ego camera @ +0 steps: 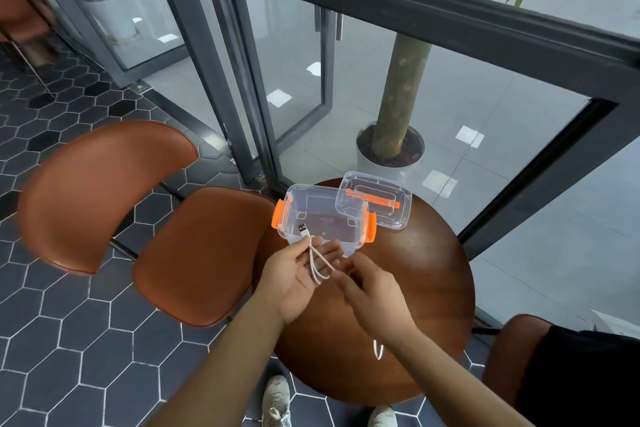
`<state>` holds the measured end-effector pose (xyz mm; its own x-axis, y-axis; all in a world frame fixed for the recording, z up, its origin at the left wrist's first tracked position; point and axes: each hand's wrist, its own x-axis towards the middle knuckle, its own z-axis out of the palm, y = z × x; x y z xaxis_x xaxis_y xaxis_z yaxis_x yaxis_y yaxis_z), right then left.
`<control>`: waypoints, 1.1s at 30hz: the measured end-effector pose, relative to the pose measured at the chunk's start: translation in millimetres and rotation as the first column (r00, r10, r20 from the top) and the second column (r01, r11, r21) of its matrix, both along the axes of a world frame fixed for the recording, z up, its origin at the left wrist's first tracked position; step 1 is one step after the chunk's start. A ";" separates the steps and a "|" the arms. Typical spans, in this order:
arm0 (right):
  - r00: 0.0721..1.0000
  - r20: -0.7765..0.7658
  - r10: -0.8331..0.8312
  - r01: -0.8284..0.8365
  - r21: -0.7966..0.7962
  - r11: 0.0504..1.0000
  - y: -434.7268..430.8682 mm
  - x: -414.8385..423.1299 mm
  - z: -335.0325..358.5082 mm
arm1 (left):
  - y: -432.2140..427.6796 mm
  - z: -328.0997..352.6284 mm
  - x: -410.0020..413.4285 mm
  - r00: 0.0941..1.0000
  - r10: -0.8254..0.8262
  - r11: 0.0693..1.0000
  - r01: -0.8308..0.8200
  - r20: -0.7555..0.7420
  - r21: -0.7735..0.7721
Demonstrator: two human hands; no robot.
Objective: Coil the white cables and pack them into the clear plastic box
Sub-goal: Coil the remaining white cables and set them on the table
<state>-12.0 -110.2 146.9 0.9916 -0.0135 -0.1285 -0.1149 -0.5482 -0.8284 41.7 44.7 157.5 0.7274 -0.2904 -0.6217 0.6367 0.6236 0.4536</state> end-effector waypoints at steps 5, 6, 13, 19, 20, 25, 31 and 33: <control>0.981 0.031 0.190 -0.192 0.093 0.977 -6.3 -15.8 -12.7 | -1.0 9.3 0.8 0.997 0.065 0.997 -0.064 0.028 -0.033; 0.979 0.035 0.201 -0.203 0.085 0.975 -9.5 -14.1 -16.5 | -1.7 10.3 0.0 0.998 0.062 0.997 -0.061 0.032 -0.041; 0.938 -0.066 0.341 -0.343 -0.025 0.939 -31.6 0.0 -36.7 | -0.1 7.7 -1.6 0.998 0.040 0.992 -0.034 0.047 -0.124; 0.905 -0.320 0.280 -0.331 -0.117 0.936 -77.8 10.9 -52.5 | 23.3 20.1 -0.3 0.985 -0.110 0.979 0.131 0.135 -0.156; 0.903 -0.339 0.265 -0.300 -0.054 0.952 -82.4 15.5 -48.5 | 25.6 21.0 -1.4 0.978 -0.147 0.977 0.167 0.149 -0.133; 0.887 -0.341 0.311 -0.313 0.049 0.948 -85.3 42.5 -21.1 | 28.1 21.5 -9.9 0.957 -0.241 0.966 0.253 0.162 -0.058; 0.912 -0.270 0.310 -0.387 -0.307 0.869 -81.1 56.1 -9.9 | 32.8 20.0 -9.6 0.954 -0.233 0.963 0.254 0.186 -0.095; 0.913 -0.275 0.302 -0.399 -0.450 0.799 -84.9 54.7 -14.5 | 37.5 20.4 -9.7 0.958 -0.217 0.948 0.252 0.187 -0.192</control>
